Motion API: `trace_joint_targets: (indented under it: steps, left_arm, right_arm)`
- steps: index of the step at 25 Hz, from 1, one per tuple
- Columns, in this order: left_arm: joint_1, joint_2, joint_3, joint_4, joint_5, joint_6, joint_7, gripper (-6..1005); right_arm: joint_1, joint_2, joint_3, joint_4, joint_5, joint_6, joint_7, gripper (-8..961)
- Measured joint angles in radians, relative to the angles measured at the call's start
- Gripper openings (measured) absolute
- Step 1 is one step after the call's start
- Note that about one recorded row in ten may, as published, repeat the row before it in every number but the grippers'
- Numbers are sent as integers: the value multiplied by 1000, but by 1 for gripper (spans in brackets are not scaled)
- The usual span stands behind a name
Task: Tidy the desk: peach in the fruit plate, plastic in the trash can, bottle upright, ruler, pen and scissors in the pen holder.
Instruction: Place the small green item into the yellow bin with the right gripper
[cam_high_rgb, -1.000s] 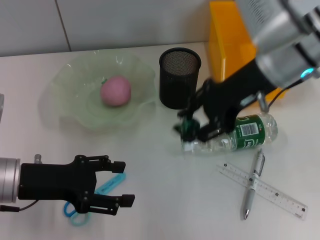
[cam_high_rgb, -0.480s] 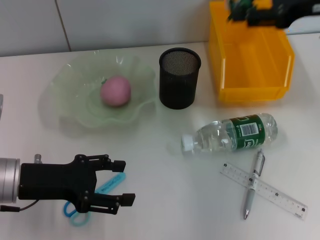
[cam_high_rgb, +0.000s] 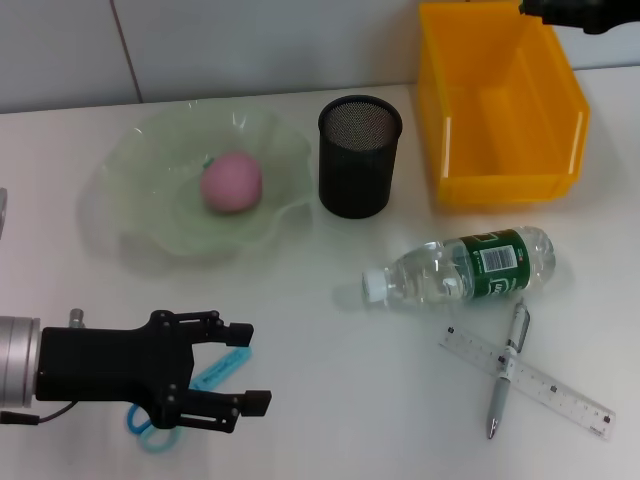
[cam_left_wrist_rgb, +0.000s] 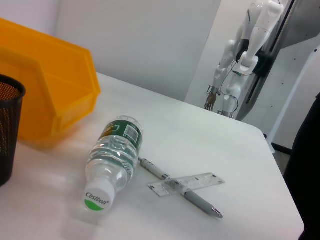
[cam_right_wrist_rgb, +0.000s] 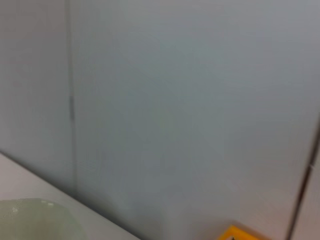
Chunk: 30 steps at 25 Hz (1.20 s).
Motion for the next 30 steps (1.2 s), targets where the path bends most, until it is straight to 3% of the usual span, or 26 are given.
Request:
trace_joint_targets:
  steps: [7, 12, 28, 30]
  left_arm:
    - [-2, 3, 0, -4, 0, 3, 0, 863]
    - [2, 4, 0, -5, 0, 3, 0, 864]
    - [2, 5, 0, -9, 0, 4, 0, 863]
    - [2, 5, 0, -9, 0, 4, 0, 863]
  right_arm:
    - [15, -20, -108, 194, -2, 220, 1, 561]
    - [37, -26, -168, 271, -8, 297, 2, 567]
    - [73, -32, -179, 329, -34, 331, 44, 587]
    - [73, -32, -179, 327, -35, 332, 49, 702]
